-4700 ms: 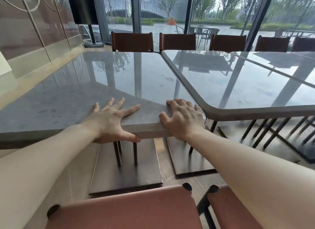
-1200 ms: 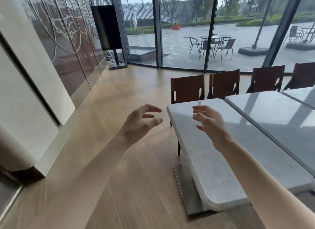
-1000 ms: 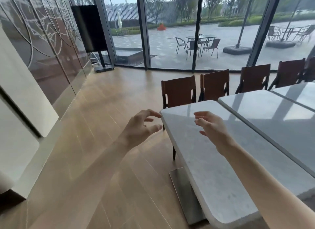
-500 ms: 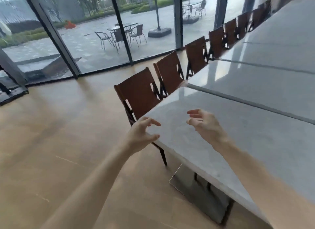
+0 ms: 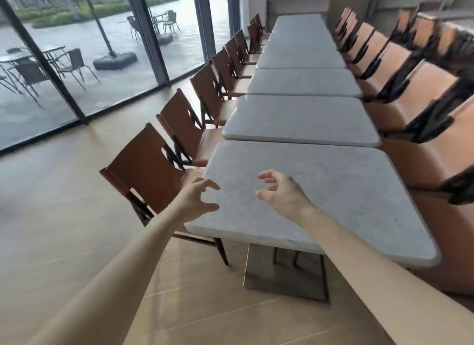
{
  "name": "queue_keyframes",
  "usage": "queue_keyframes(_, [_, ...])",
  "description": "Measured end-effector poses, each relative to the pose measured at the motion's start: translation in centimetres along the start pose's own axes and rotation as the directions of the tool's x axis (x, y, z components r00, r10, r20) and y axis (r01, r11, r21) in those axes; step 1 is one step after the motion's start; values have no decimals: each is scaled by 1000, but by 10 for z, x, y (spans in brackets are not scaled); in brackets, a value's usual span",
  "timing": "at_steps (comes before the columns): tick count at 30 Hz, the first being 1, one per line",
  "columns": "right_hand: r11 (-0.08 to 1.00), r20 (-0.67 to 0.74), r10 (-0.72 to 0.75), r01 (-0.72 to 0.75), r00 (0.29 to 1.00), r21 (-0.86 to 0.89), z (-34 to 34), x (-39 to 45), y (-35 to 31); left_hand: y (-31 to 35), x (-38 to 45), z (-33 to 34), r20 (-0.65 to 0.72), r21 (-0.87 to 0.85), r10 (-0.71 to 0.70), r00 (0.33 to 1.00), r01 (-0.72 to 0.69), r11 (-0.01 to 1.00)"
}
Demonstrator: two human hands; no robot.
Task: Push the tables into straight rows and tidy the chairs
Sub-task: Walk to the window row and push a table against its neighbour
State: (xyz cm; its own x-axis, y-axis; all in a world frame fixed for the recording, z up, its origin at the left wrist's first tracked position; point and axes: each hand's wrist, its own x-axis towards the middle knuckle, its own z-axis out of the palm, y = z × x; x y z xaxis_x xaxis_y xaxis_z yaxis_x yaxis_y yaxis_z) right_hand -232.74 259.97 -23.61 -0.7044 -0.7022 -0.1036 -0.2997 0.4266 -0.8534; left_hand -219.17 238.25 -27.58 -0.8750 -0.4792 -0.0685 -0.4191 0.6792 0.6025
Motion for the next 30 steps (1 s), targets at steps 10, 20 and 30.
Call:
queue_keyframes(10, [984, -63, 101, -109, 993, -139, 61, -80, 35, -39, -67, 28, 213, 269, 94, 973, -151, 951])
queue_keyframes(20, [950, -86, 264, -274, 961, -147, 129, -81, 85, -107, -62, 59, 305, 429, 23, 952, -159, 889])
queue_keyframes(30, [750, -36, 285, -246, 958, -614, 213, 88, 178, -193, 107, 144, 435, 553, 117, 893, -367, 748])
